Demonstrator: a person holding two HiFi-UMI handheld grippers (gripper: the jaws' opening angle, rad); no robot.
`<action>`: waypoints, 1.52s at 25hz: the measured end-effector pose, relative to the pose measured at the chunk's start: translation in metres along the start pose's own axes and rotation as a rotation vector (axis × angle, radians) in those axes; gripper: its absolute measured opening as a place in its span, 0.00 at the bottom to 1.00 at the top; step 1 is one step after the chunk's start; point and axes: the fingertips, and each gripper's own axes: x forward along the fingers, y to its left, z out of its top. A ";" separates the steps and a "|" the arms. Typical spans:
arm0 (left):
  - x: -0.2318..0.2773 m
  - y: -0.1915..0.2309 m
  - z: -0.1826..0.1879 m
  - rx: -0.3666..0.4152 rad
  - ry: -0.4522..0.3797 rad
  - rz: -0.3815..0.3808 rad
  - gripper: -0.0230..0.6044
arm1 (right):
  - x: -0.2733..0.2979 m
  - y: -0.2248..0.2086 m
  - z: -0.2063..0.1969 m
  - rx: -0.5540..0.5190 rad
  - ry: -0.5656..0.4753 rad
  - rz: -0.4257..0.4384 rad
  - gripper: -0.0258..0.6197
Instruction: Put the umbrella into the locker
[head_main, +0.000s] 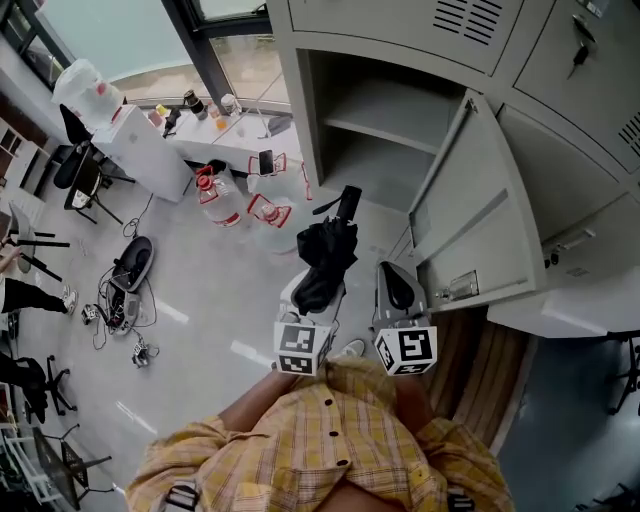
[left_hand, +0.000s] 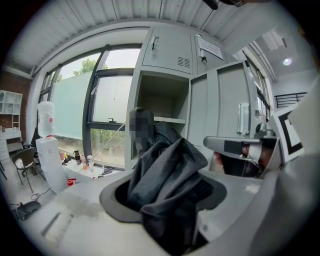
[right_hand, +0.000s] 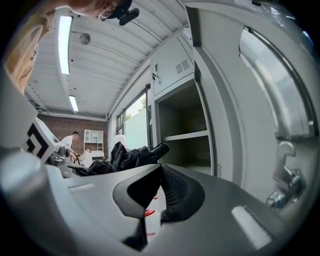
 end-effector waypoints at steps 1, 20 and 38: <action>0.005 0.000 0.003 -0.007 -0.001 0.000 0.45 | 0.003 -0.004 0.002 -0.002 -0.005 -0.002 0.04; 0.063 0.019 0.025 0.033 0.042 -0.086 0.45 | 0.047 -0.019 0.001 0.016 0.032 -0.072 0.04; 0.133 0.036 0.037 0.032 0.080 -0.172 0.45 | 0.084 -0.048 -0.007 0.024 0.073 -0.178 0.04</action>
